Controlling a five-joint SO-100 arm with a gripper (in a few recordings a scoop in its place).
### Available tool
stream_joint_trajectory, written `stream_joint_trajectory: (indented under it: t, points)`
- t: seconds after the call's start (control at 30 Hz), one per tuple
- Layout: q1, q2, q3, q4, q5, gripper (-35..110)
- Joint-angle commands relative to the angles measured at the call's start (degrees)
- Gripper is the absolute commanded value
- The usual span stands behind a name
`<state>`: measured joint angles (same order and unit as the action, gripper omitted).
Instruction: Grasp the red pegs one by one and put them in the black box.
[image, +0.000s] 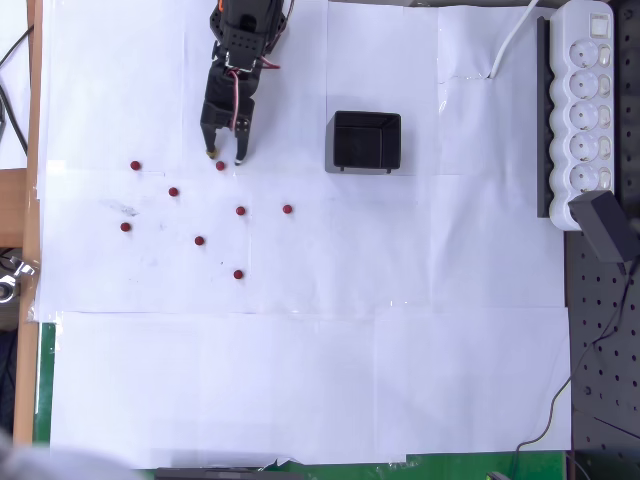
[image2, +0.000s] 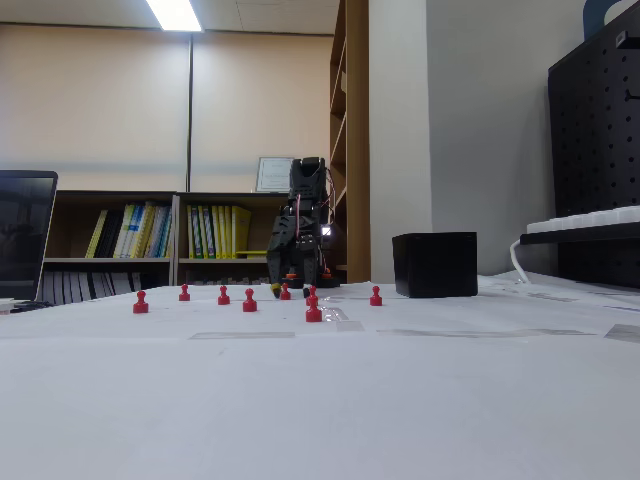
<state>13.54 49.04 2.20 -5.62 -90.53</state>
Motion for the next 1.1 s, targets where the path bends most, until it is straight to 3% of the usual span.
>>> stream_joint_trajectory:
  t: [0.0, 1.07]
  points:
    - [1.0, 1.8, 0.1, -2.9, -1.2, 17]
    - [-3.1, 11.5, 0.1, -16.7, -0.2, 13]
